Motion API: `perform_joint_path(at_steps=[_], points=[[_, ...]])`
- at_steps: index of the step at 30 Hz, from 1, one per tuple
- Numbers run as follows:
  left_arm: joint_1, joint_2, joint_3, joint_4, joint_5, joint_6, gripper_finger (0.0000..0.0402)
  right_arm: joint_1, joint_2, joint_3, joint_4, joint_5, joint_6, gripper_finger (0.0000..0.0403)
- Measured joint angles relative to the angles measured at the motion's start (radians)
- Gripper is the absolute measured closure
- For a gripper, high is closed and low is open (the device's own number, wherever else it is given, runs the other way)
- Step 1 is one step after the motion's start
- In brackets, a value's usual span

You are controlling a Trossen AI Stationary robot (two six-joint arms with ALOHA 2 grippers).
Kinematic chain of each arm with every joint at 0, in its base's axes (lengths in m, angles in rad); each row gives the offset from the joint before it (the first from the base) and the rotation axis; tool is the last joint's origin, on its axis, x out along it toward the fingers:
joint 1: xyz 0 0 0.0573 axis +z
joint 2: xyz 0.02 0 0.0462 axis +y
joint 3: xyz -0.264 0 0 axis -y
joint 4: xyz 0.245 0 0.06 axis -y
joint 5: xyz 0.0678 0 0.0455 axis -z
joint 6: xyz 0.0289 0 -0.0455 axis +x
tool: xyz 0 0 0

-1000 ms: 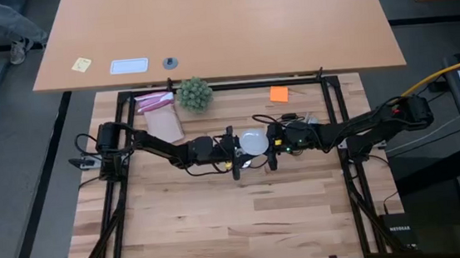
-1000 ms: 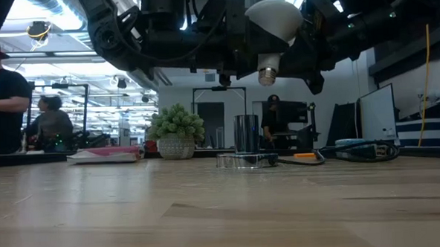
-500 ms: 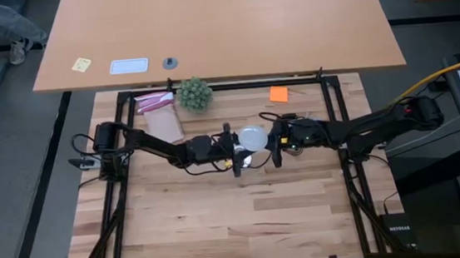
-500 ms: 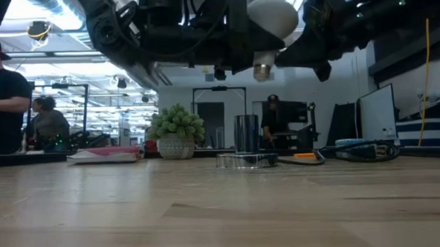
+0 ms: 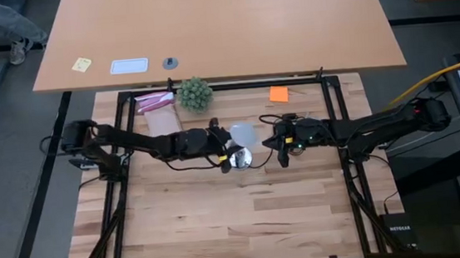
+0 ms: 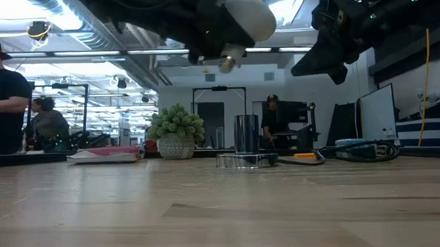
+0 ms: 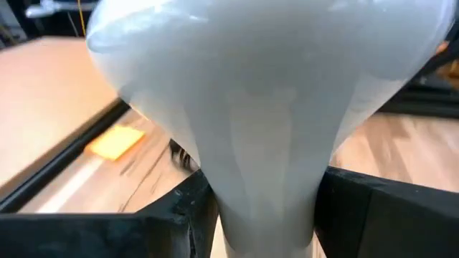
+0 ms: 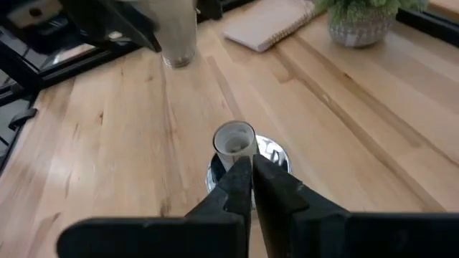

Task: Screw lightbulb
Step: Insert the lightbulb into the lamp

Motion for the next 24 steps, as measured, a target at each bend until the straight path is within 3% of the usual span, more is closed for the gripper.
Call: perform_joint_path(at_steps=[7, 19, 24], points=[[0.0, -0.056, 0.0, -0.203, 0.0, -0.036, 0.0237, 0.0, 0.001, -0.001, -0.004, 0.0, 0.002, 0.0382], [-0.006, -0.059, 0.0, -0.299, -0.005, -0.173, 0.0236, 0.0, 0.001, -0.002, -0.011, 0.0, 0.002, 0.0382], [-0.034, -0.061, -0.031, -0.272, -0.131, -0.211, 0.0235, 0.0, 0.001, -0.002, -0.011, -0.001, 0.002, 0.0382]])
